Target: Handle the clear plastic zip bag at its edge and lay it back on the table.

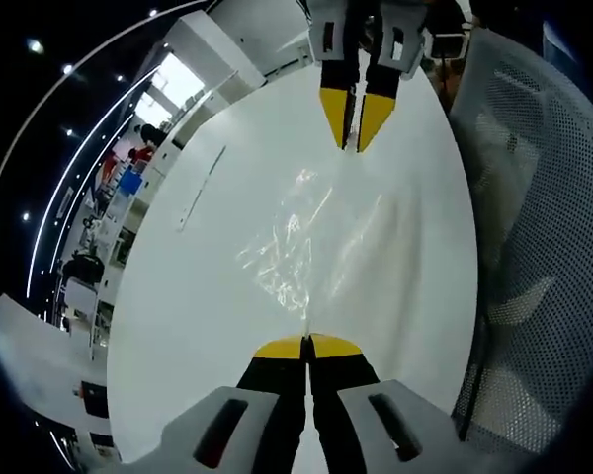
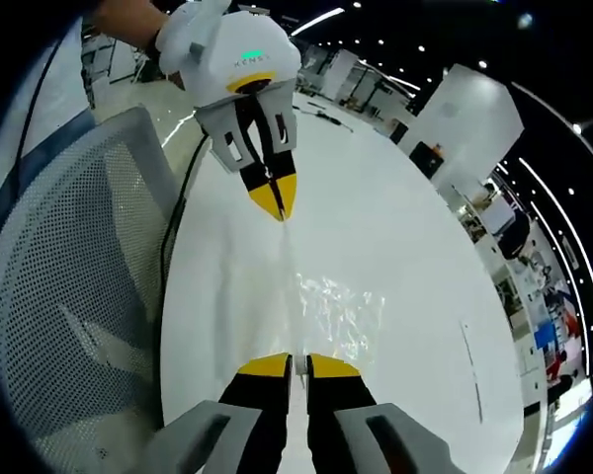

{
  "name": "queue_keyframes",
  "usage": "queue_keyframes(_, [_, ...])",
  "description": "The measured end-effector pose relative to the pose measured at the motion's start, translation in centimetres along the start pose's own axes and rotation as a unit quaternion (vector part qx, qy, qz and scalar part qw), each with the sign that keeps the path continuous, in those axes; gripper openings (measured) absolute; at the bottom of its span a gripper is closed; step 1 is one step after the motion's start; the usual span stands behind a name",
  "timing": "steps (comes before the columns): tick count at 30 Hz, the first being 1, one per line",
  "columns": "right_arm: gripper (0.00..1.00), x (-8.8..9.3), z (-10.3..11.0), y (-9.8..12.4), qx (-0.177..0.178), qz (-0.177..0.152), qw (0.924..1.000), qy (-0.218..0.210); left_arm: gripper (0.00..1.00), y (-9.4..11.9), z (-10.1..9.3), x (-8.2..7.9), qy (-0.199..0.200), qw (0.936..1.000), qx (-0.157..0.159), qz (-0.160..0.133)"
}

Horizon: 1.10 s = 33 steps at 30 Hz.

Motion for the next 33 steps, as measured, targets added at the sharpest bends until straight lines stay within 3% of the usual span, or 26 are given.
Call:
queue_keyframes(11, [0.08, -2.5, -1.1, 0.7, 0.015, -0.056, 0.9982, -0.017, 0.00, 0.2, -0.4, 0.0, -0.005, 1.0000, 0.005, -0.004])
queue_keyframes(25, [0.10, -3.5, -1.2, -1.5, -0.002, -0.032, 0.9993, 0.017, 0.00, 0.3, -0.7, 0.1, -0.009, 0.9999, 0.008, -0.003])
queue_keyframes(33, [0.11, -3.1, -0.9, -2.6, -0.020, -0.020, 0.9994, 0.019, 0.00, 0.5, -0.8, 0.1, -0.009, 0.9999, 0.008, -0.003])
Point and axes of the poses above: the point that each gripper's makers call its tool centre point, and the gripper's own axes: y roughly backward along the fingers, z roughly to its left, x roughly out of its underside, the point moved 7 cm from there along y, roughly backward along the fingers, and after that the axes turned 7 degrees about -x, right-handed, at the moved point
